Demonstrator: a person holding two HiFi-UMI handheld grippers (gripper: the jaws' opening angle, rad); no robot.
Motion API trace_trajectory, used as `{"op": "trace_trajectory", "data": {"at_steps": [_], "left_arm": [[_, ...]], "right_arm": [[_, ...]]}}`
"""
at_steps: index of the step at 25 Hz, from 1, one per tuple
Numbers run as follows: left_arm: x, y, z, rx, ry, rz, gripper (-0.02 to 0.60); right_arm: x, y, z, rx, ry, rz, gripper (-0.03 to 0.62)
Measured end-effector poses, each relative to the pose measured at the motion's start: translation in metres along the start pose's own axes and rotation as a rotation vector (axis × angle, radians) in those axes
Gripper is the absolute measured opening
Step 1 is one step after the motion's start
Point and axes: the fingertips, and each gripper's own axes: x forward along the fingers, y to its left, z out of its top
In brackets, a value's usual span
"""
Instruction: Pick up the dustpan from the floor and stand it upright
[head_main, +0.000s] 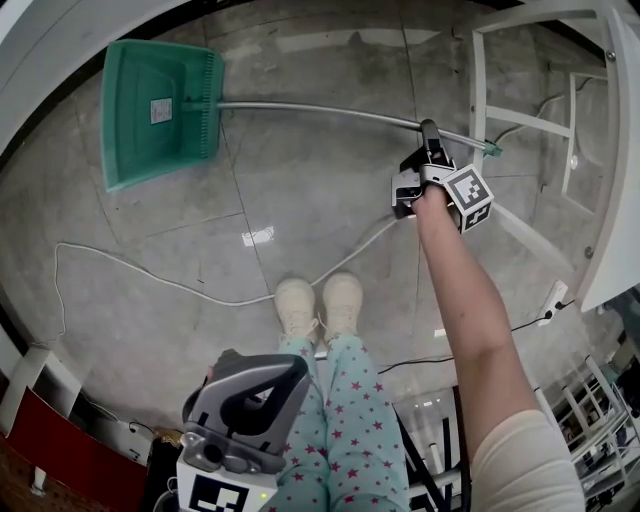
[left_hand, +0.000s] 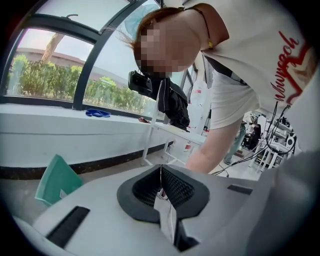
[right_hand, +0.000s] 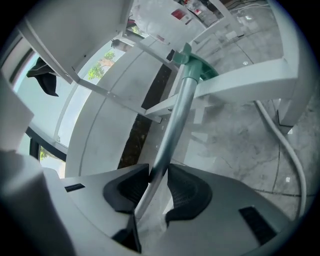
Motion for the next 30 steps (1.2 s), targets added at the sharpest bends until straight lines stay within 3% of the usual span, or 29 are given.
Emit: {"op": "trace_trajectory", "data": {"at_steps": [4,11,21,25,30], "left_arm": [[0.003,0.003,-0.002,0.016,-0.003,0.004,0.021],[0.020,0.032,0.028,0.037,-0.041,0.072,0.020],[0.000,0.057,0.041,0.051,0.020,0.153,0.020],[-0.028,0.063,0.067,0.065,-0.002,0.194,0.020],[-0.072,0.076,0.101,0.060,-0.062,0.275,0.020]], "right_arm": [[-0.012,0.034,0.009,-0.023,-0.061,0.038,0.125],[-0.029,0.138,0.008,-0.086,-0.126,0.135,0.100],[-0.068,0.280,-0.022,-0.290,-0.104,0.165,0.094],[-0.076,0.365,-0.050,-0.493,-0.050,0.266,0.095],[-0.083,0.469,-0.106,-0.874,0.097,0.471,0.097]]}}
